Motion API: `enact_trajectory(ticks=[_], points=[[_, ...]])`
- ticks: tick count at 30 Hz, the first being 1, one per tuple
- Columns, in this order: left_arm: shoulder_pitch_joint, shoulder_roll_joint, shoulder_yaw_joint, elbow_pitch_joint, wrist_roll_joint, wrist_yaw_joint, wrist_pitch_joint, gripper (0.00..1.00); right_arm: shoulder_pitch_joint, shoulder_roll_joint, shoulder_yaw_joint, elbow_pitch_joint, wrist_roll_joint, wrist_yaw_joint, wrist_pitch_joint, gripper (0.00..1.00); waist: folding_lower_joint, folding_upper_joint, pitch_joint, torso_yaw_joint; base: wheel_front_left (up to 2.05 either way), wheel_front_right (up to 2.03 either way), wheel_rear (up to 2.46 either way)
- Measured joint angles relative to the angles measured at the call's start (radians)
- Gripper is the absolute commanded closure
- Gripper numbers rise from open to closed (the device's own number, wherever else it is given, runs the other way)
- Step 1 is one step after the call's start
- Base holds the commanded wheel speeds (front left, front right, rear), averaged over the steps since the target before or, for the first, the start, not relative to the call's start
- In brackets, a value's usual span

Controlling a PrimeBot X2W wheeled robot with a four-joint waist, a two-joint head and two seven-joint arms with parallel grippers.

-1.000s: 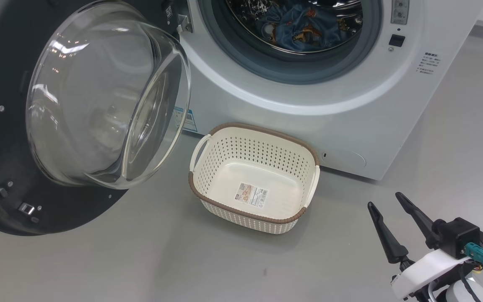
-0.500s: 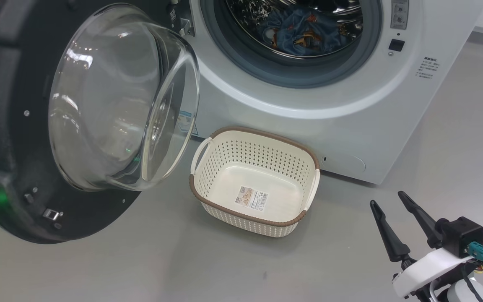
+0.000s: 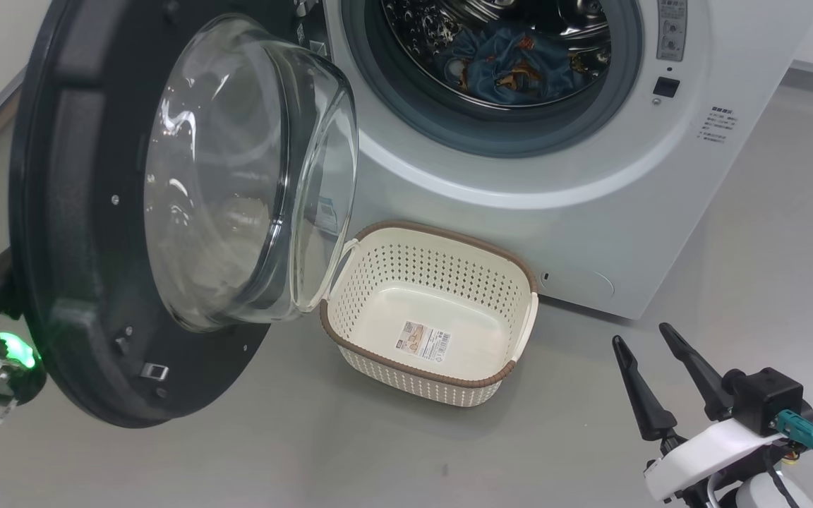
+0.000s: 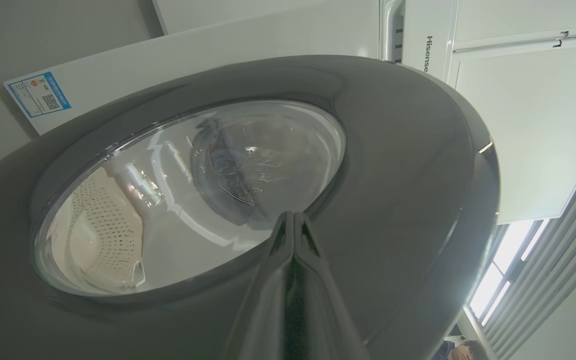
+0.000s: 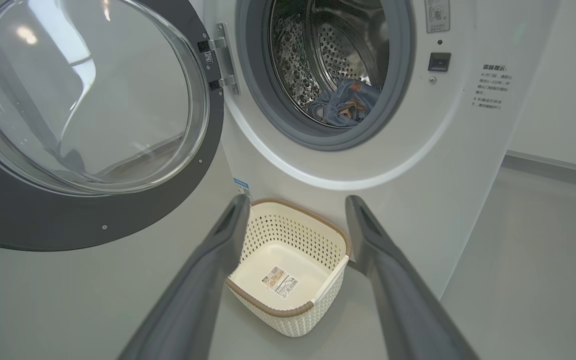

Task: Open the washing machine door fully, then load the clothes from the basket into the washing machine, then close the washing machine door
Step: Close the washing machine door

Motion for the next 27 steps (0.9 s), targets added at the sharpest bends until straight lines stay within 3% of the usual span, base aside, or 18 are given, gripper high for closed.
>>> enact_trajectory(ticks=[11,22,27], points=[[0.037,-0.085,-0.028,-0.107,-0.058,-0.007,0.047,1.0,0.006,0.038,-0.006,-0.001,0.0,0.0,0.0,0.0,0.0,0.0,-0.014,-0.021,0.0,0.0,0.0],[0.084,-0.197,-0.13,-0.226,-0.059,-0.008,0.082,1.0,0.014,0.062,0.007,-0.001,0.0,0.0,0.0,0.0,0.0,0.0,-0.022,-0.06,0.0,0.0,0.0],[0.108,-0.209,-0.147,-0.255,-0.06,-0.009,0.076,1.0,0.013,0.066,0.021,-0.001,-0.001,0.0,0.0,0.0,0.0,0.0,-0.026,-0.094,0.0,0.0,0.0]])
